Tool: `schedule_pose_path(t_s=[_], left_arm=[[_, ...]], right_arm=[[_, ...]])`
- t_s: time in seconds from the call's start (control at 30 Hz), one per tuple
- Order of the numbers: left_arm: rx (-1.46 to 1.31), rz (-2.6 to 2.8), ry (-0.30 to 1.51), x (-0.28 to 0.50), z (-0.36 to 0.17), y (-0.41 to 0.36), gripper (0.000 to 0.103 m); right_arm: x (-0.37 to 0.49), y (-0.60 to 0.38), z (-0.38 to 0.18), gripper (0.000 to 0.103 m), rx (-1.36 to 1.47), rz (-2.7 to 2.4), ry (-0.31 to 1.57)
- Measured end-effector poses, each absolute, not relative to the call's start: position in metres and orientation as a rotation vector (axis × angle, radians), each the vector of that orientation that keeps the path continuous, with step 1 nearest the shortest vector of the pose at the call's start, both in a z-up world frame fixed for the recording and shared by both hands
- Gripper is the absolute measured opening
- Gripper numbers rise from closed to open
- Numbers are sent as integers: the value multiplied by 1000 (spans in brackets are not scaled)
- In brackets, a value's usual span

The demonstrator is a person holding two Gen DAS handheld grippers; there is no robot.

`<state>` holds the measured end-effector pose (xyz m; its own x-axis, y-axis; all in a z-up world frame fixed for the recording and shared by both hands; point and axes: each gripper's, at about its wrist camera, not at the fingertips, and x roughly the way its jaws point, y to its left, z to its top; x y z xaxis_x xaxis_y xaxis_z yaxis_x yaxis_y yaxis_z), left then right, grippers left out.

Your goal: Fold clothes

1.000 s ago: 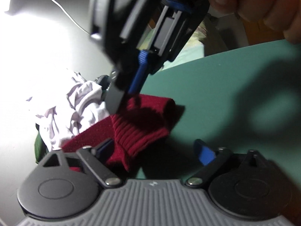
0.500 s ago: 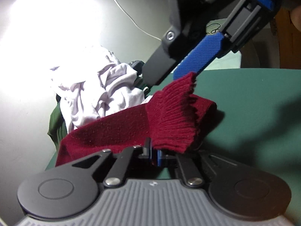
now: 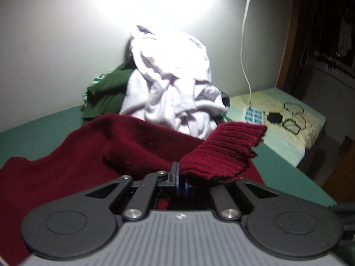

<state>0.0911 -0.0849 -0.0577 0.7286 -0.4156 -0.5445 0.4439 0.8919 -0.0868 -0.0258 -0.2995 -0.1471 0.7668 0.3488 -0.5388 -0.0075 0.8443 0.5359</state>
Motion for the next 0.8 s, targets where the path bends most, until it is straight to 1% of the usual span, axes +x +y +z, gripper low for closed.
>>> schedule_pose_path(t_s=[0.23,0.4,0.5,0.67,0.8], left_arm=[[-39,-410,472,96,11,-38,4],[-56,-311,415,87,38,8,4],[-73,-221,421,78,33,47,4],[-147,-71,465,67,14,116,4],[-164,-13,505,55,-5,144,4]], right_arm=[[16,-235,-137,34,433,424,699],[62,-204,-146,36,432,354,769],[70,-196,-150,36,383,258,817],[63,-194,-146,36,303,222,795],[64,-185,-144,37,232,223,796]])
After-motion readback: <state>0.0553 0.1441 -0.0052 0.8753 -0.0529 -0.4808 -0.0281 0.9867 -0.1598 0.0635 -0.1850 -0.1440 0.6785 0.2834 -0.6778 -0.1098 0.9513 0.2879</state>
